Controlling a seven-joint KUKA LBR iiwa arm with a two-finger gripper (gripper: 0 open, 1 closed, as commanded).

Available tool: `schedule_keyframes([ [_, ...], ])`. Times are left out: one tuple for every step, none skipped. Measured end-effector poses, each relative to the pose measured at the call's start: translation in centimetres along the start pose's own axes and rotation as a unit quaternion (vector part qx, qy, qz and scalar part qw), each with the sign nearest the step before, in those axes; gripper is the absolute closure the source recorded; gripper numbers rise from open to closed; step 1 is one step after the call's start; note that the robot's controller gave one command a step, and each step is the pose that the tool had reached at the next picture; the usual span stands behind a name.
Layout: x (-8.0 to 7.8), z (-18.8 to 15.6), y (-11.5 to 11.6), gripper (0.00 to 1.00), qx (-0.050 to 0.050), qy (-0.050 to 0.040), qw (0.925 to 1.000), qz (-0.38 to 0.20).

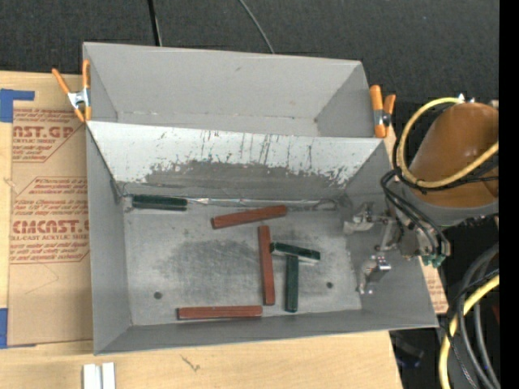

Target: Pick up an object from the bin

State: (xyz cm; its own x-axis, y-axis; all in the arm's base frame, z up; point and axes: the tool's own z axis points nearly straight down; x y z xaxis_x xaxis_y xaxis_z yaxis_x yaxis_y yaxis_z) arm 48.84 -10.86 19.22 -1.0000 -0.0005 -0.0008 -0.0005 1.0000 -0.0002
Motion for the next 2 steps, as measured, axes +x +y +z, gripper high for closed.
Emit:
schedule_keyframes([
  [-4.1,4.9,5.6,0.00,0.000,-0.0018,0.9992,0.039],
  [-5.0,6.7,7.9,0.00,-0.001,0.0011,0.9994,0.035],
])
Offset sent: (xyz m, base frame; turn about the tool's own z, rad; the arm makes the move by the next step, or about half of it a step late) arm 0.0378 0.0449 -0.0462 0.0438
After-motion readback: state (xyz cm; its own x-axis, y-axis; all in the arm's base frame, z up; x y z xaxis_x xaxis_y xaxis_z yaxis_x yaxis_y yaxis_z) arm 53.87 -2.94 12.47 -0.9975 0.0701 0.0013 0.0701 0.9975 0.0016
